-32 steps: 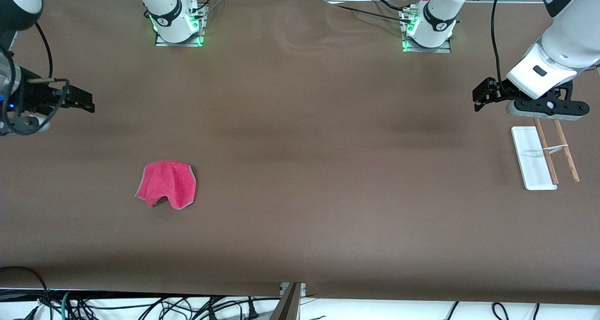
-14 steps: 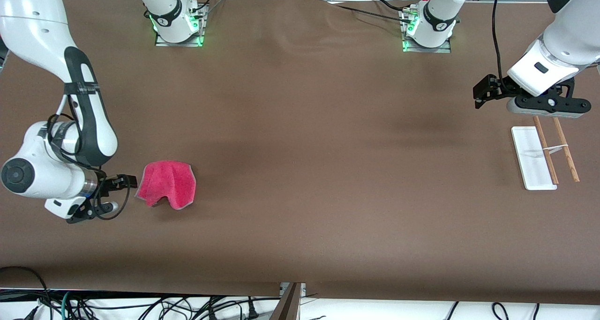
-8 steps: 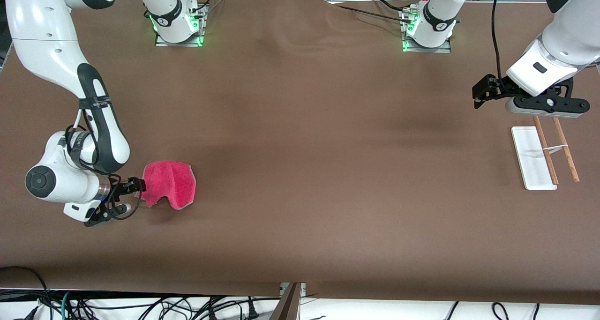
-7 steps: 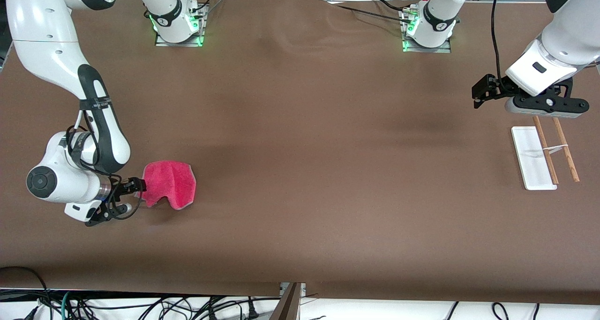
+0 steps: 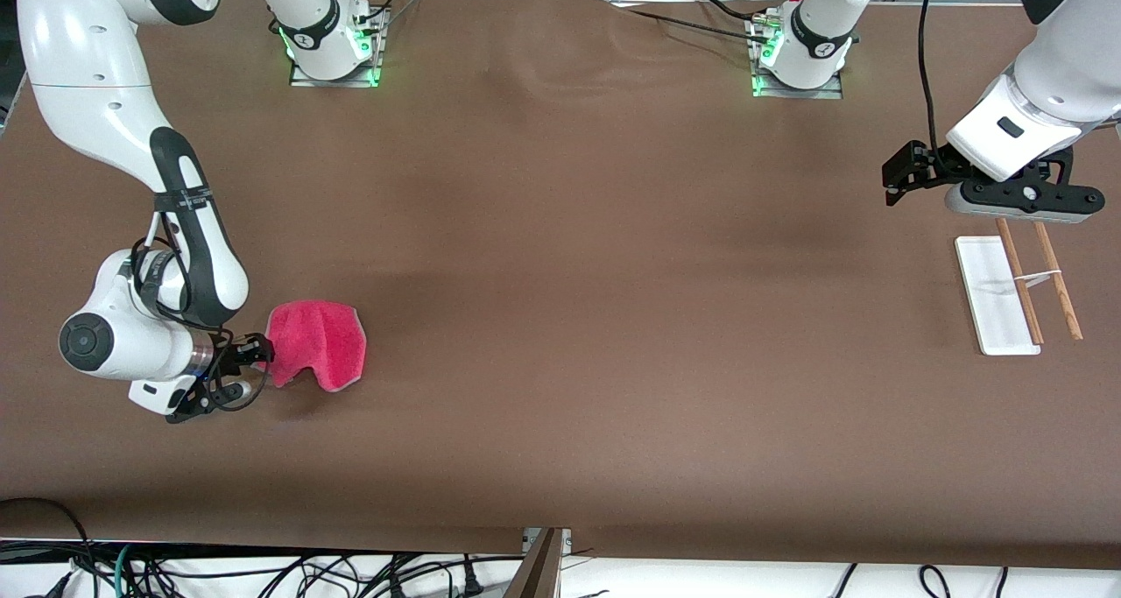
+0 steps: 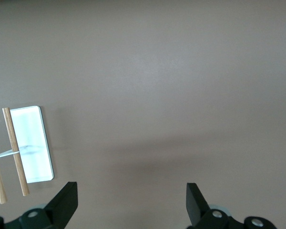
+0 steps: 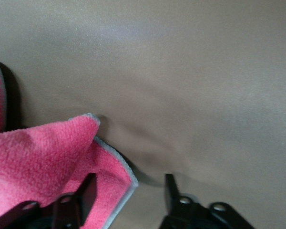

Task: Pass towel and hang on rack
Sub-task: 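Close the right gripper on a corner of the pink towel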

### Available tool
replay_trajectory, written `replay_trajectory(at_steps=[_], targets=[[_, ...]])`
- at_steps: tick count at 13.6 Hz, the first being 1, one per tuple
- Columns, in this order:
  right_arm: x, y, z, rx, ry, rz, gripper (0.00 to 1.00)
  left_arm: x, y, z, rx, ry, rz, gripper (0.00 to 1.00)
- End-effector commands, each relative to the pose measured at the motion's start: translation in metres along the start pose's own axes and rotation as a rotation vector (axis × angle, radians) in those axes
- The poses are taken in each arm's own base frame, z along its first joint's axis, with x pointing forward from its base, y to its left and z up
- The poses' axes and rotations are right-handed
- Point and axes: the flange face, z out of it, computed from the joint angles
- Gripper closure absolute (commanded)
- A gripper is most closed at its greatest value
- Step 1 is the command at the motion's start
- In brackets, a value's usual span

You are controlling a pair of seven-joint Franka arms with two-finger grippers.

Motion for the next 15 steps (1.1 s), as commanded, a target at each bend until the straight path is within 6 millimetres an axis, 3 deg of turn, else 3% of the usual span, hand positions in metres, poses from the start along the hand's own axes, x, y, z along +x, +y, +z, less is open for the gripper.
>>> replay_trajectory(at_steps=[1, 2, 4, 5, 8, 9, 13, 15], targets=[[0.0, -0.001, 0.003, 0.03, 0.019, -0.006, 0.58, 0.005, 0.005, -0.008, -0.006, -0.006, 0.014, 0.0], [0.0, -0.002, 0.006, 0.033, 0.016, -0.006, 0.65, 0.004, 0.007, -0.007, -0.005, -0.02, 0.014, 0.0], [0.001, -0.004, 0.006, 0.035, 0.015, -0.009, 0.92, 0.004, 0.009, -0.006, -0.007, -0.021, 0.011, 0.0], [0.001, -0.005, 0.006, 0.036, 0.009, -0.013, 1.0, 0.002, 0.01, -0.007, -0.006, -0.027, 0.012, 0.0], [0.003, -0.008, -0.002, 0.035, 0.013, -0.03, 1.0, 0.003, 0.019, -0.007, -0.005, -0.03, 0.003, 0.0], [0.008, -0.018, -0.008, 0.046, 0.019, -0.043, 1.0, 0.001, 0.029, -0.008, -0.004, -0.029, 0.018, 0.0], [0.025, -0.075, -0.093, 0.081, 0.064, -0.118, 1.0, 0.001, 0.033, -0.007, -0.004, -0.037, 0.011, 0.0], [0.036, -0.123, -0.149, 0.09, 0.1, -0.192, 1.0, 0.0, 0.033, -0.008, -0.003, -0.037, 0.011, 0.0]])
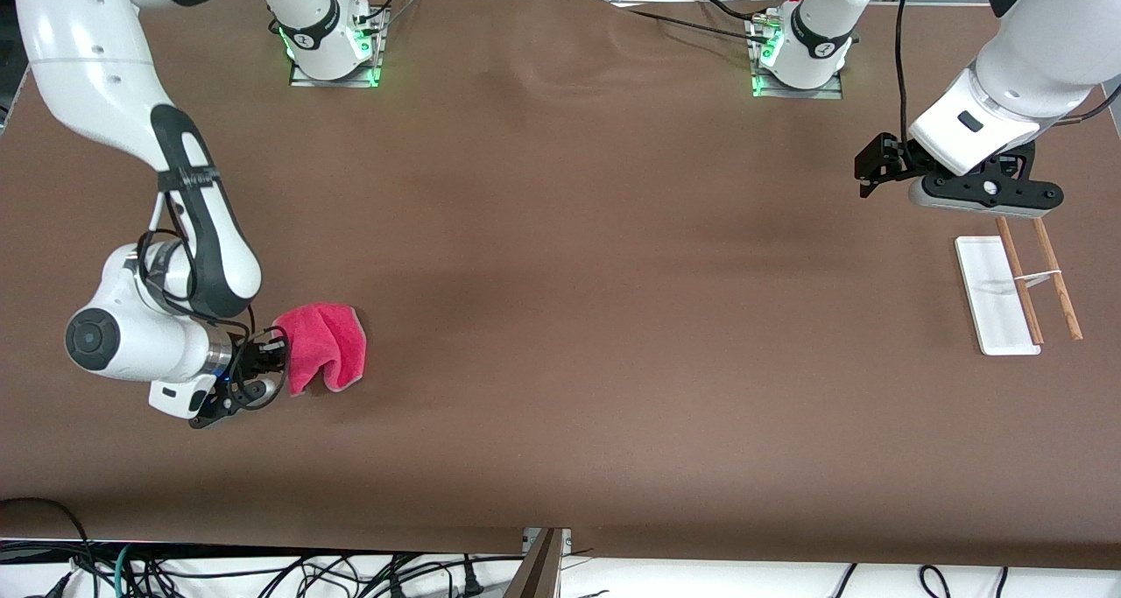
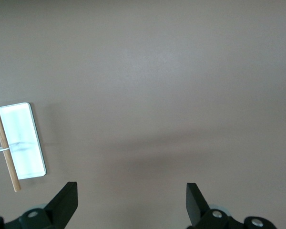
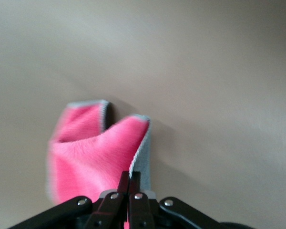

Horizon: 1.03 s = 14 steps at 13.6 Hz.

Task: Pass towel and hang on rack
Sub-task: 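Lift the towel with the right gripper while the left gripper approaches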

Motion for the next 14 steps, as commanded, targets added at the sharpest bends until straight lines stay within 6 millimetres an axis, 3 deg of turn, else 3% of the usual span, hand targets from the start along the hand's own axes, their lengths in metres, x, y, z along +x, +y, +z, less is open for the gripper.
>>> replay_trajectory(at_steps=[1, 3, 4, 10, 12, 14], targets=[[0.022, -0.066, -0.073, 0.032, 0.029, -0.096, 1.0, 0.002, 0.002, -0.007, -0.005, -0.013, -0.007, 0.0], [0.044, -0.112, -0.108, 0.046, 0.042, -0.046, 1.0, 0.003, 0.002, -0.005, -0.005, -0.014, -0.005, 0.0], [0.055, -0.145, -0.118, 0.056, 0.048, -0.011, 1.0, 0.001, 0.002, -0.006, -0.005, -0.014, -0.007, 0.0], [0.095, -0.351, -0.143, 0.092, 0.142, 0.063, 1.0, -0.001, 0.0, -0.006, -0.005, -0.03, -0.012, 0.0], [0.098, -0.394, -0.147, 0.111, 0.182, 0.097, 1.0, 0.0, -0.005, -0.005, -0.006, -0.032, -0.019, 0.0], [0.099, -0.421, -0.149, 0.127, 0.214, 0.094, 1.0, 0.0, -0.006, -0.004, -0.006, -0.034, -0.022, 0.0]])
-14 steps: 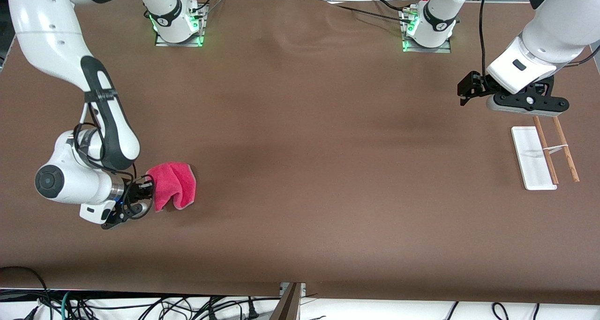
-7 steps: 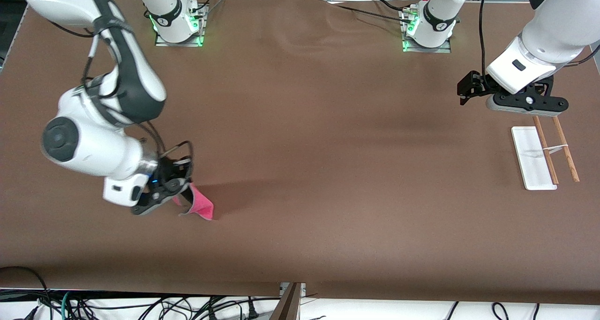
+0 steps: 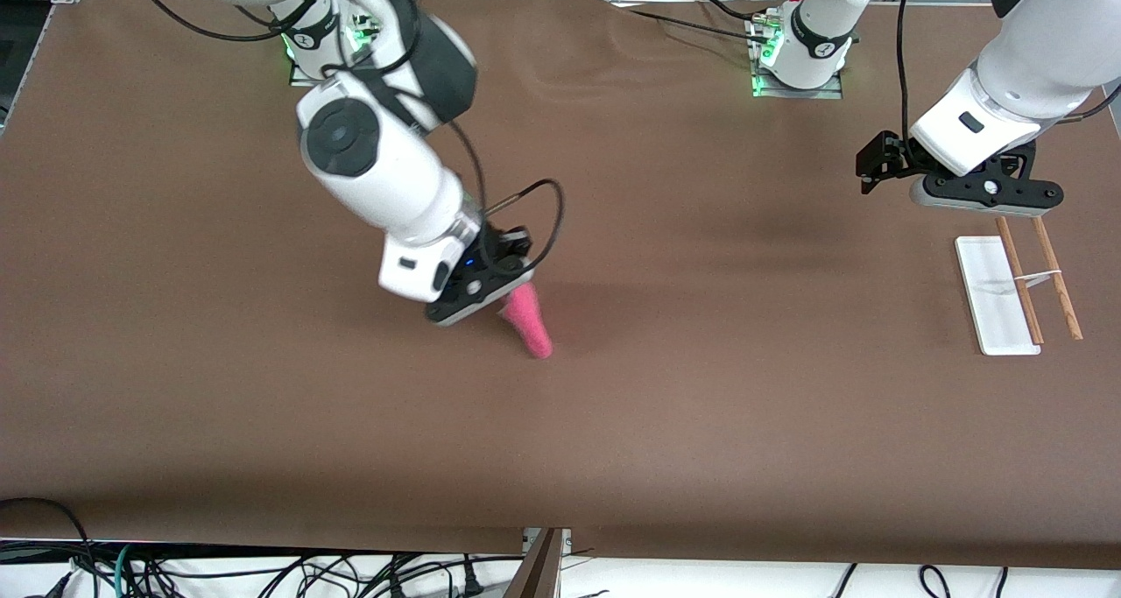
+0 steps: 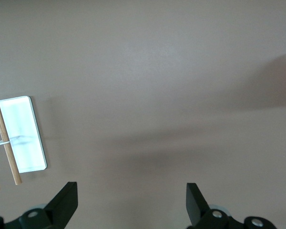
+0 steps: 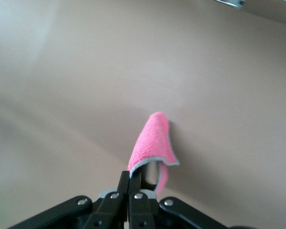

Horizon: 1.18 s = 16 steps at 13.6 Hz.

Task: Pass towel and hang on rack
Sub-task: 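Lift the towel with the right gripper while the left gripper approaches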

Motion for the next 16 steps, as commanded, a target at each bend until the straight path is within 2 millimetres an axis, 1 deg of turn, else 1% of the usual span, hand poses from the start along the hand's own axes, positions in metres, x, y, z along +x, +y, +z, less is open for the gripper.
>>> replay_trajectory(at_steps=[1, 2, 3, 4, 5, 6, 8, 9, 10, 11, 13, 14, 16], targets=[[0.006, -0.021, -0.004, 0.024, 0.054, 0.021, 1.0, 0.003, -0.006, -0.004, -0.009, -0.01, -0.017, 0.0], [0.005, -0.033, -0.006, 0.03, 0.066, 0.012, 1.0, 0.005, -0.012, -0.002, -0.01, -0.013, -0.011, 0.0], [0.003, -0.051, -0.029, 0.044, 0.105, -0.003, 1.0, 0.008, -0.024, 0.006, -0.024, -0.03, -0.032, 0.0], [-0.001, -0.067, -0.039, 0.055, 0.122, -0.021, 1.0, 0.011, -0.034, 0.013, -0.031, -0.047, -0.052, 0.0], [-0.005, -0.079, -0.048, 0.061, 0.133, -0.019, 1.0, 0.012, -0.033, 0.015, -0.039, -0.05, -0.054, 0.0], [-0.008, -0.09, -0.052, 0.065, 0.136, -0.011, 1.0, 0.015, -0.032, 0.021, -0.056, -0.061, -0.054, 0.0], [-0.013, -0.102, -0.062, 0.072, 0.148, -0.02, 1.0, 0.022, -0.026, 0.038, -0.094, -0.094, -0.05, 0.0], [-0.014, -0.105, -0.064, 0.075, 0.15, -0.023, 1.0, 0.025, -0.021, 0.047, -0.119, -0.11, -0.023, 0.0], [-0.016, -0.111, -0.064, 0.078, 0.15, -0.031, 1.0, 0.03, -0.014, 0.057, -0.154, -0.124, 0.027, 0.0], [-0.016, -0.112, -0.064, 0.077, 0.15, -0.037, 1.0, 0.035, -0.008, 0.068, -0.202, -0.133, 0.073, 0.0], [-0.017, -0.115, -0.064, 0.077, 0.154, -0.054, 1.0, 0.044, -0.002, 0.08, -0.338, -0.116, 0.118, 0.0], [-0.019, -0.121, -0.063, 0.074, 0.153, -0.064, 1.0, 0.049, 0.002, 0.085, -0.398, -0.096, 0.146, 0.0], [-0.024, -0.135, -0.06, 0.077, 0.153, -0.08, 1.0, 0.061, 0.006, 0.107, -0.449, -0.061, 0.239, 0.0]])
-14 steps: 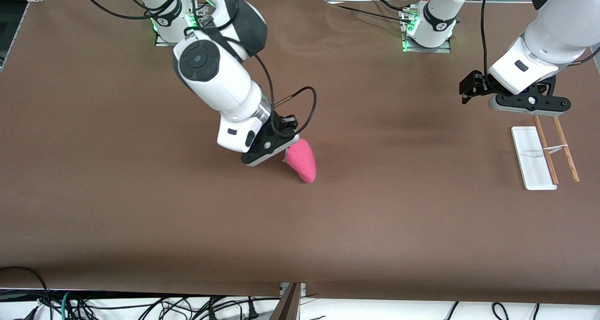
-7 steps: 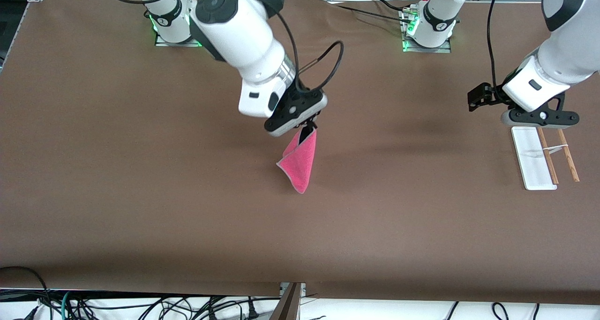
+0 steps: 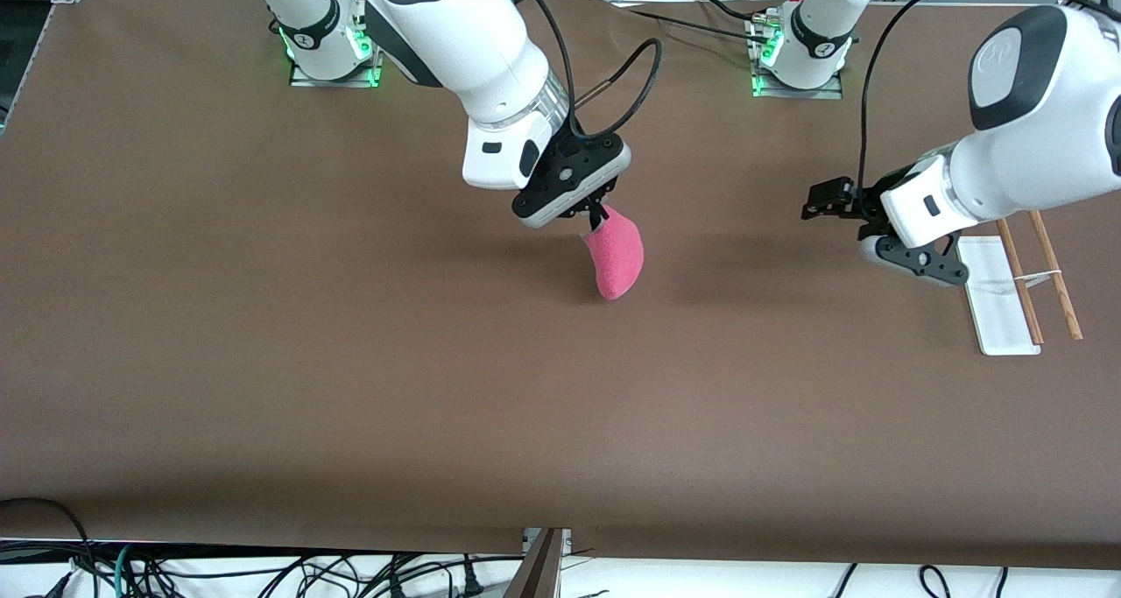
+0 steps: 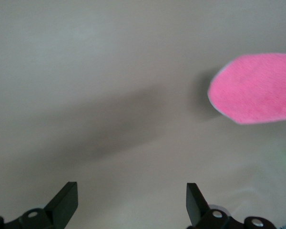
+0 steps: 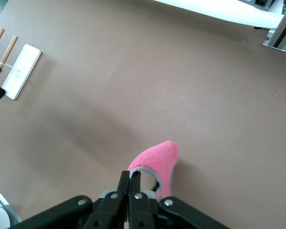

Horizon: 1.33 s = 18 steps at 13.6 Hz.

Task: Pass towel and hang on rack
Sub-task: 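Move the left gripper to the hanging towel's lower edge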

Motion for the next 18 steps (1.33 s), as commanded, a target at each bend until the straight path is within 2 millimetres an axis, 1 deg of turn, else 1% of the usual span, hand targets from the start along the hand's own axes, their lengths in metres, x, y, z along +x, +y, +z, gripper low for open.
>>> replay_trajectory(at_steps=[1, 3, 5, 6, 8, 9, 10, 11, 12, 13, 14, 15, 16, 17, 18], targets=[[-0.004, -0.018, -0.003, 0.006, 0.01, -0.022, 1.0, 0.022, -0.01, 0.019, -0.073, 0.053, 0.16, 0.0], [-0.004, -0.018, -0.003, 0.006, 0.01, -0.021, 1.0, 0.037, -0.016, 0.043, -0.187, 0.094, 0.222, 0.0], [-0.004, -0.018, -0.003, 0.006, 0.01, -0.022, 1.0, 0.05, -0.025, 0.066, -0.24, 0.14, 0.316, 0.0], [-0.004, -0.019, -0.003, 0.007, 0.009, -0.025, 1.0, 0.055, -0.029, 0.083, -0.286, 0.156, 0.377, 0.0], [-0.005, -0.02, -0.003, 0.01, 0.009, -0.02, 1.0, 0.058, -0.032, 0.115, -0.42, 0.237, 0.519, 0.0], [-0.005, -0.021, -0.002, 0.01, 0.008, -0.022, 1.0, 0.056, -0.034, 0.129, -0.451, 0.29, 0.574, 0.0], [-0.005, -0.021, -0.002, 0.01, 0.007, -0.022, 1.0, 0.054, -0.031, 0.143, -0.47, 0.325, 0.595, 0.0], [-0.005, -0.021, -0.002, 0.01, 0.007, -0.022, 1.0, 0.055, -0.034, 0.158, -0.466, 0.354, 0.615, 0.0], [-0.005, -0.022, -0.002, 0.012, 0.008, -0.022, 1.0, 0.057, -0.029, 0.184, -0.497, 0.364, 0.657, 0.0], [-0.006, -0.022, -0.003, 0.011, 0.008, -0.023, 1.0, 0.058, -0.029, 0.2, -0.536, 0.401, 0.682, 0.0], [-0.005, -0.023, -0.008, 0.013, 0.013, -0.022, 1.0, 0.059, -0.03, 0.211, -0.548, 0.433, 0.722, 0.0], [-0.006, -0.025, -0.013, 0.013, 0.016, -0.026, 1.0, 0.062, -0.026, 0.224, -0.53, 0.451, 0.781, 0.0], [-0.006, -0.024, -0.014, 0.011, 0.015, -0.033, 1.0, 0.065, -0.017, 0.228, -0.484, 0.481, 0.857, 0.0], [-0.006, -0.024, -0.012, 0.009, 0.013, -0.038, 1.0, 0.067, -0.012, 0.231, -0.456, 0.504, 0.892, 0.0], [-0.006, -0.024, -0.013, 0.007, 0.013, -0.05, 1.0, 0.067, -0.007, 0.24, -0.463, 0.531, 0.905, 0.0]])
